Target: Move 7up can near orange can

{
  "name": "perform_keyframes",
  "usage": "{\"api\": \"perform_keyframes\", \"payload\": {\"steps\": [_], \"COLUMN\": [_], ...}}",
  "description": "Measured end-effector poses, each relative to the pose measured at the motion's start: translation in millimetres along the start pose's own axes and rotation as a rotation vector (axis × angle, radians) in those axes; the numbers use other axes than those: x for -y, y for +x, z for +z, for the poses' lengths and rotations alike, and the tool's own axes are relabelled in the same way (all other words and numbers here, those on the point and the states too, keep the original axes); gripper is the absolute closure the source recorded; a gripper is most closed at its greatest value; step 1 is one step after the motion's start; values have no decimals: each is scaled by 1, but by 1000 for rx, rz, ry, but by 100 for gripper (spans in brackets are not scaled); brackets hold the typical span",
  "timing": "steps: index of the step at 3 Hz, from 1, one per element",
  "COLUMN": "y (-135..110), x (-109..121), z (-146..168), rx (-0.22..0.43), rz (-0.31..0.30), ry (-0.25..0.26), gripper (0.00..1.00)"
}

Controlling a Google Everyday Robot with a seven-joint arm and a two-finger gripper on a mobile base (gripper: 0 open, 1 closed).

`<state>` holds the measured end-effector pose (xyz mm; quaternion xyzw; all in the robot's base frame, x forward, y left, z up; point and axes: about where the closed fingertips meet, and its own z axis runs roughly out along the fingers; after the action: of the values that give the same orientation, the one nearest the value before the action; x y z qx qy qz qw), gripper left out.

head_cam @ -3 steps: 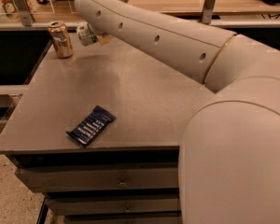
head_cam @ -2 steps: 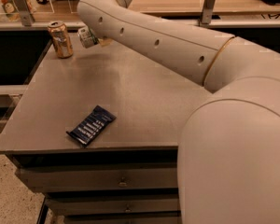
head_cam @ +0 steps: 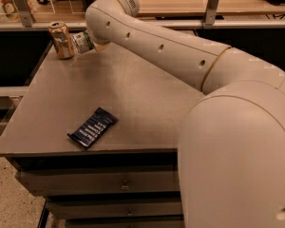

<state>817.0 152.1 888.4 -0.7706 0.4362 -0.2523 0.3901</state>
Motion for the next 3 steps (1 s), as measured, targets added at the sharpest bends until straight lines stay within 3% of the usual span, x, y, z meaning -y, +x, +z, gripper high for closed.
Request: {"api": "perform_keyframes", "payload": {"steps": [1,3], "y": [-12,-18], "x": [2,1], "z": [9,7], "rx": [65,84], "rz": [-16,-70], "ry": [25,32], "gripper": [82,36]}}
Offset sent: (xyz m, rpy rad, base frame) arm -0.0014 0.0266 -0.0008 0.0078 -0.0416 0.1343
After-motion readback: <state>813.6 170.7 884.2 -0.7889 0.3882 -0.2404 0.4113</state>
